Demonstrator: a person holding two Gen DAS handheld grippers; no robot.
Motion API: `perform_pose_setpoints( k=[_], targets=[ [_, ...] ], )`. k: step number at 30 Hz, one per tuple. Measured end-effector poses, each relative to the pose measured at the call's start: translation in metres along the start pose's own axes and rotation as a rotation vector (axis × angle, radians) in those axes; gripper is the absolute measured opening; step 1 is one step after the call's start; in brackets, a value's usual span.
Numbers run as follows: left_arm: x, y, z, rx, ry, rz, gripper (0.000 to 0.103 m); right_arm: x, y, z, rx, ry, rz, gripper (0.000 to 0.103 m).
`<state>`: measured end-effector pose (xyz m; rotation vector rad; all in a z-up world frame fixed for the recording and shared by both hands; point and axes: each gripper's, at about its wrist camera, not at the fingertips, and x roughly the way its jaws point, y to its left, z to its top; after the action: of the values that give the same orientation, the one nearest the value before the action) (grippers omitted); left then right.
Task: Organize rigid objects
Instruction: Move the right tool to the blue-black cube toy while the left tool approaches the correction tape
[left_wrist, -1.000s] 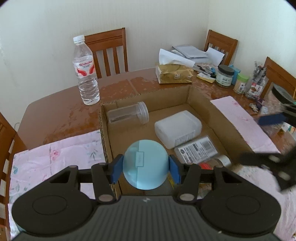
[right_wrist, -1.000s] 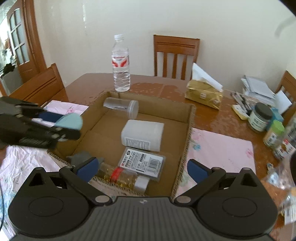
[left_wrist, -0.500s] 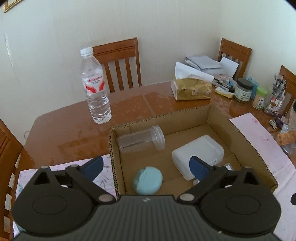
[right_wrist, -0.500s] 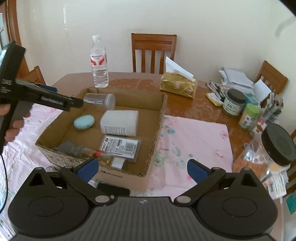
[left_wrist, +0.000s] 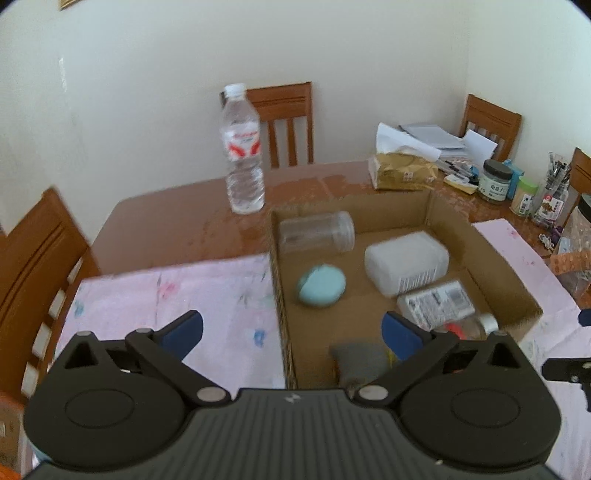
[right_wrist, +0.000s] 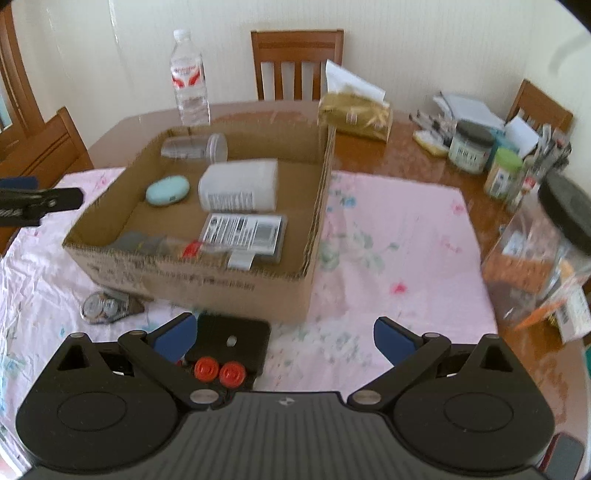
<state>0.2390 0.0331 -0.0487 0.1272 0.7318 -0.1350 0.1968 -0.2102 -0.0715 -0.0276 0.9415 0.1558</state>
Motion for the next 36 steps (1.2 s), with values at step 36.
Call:
perform_pose_setpoints(
  k=[36],
  targets=[
    [0.002,-0.028,-0.073,-0.011,0.149,-0.041,0.102,0.05,0.016,-0.056,0.021,0.154,-0.102,0.103]
  ],
)
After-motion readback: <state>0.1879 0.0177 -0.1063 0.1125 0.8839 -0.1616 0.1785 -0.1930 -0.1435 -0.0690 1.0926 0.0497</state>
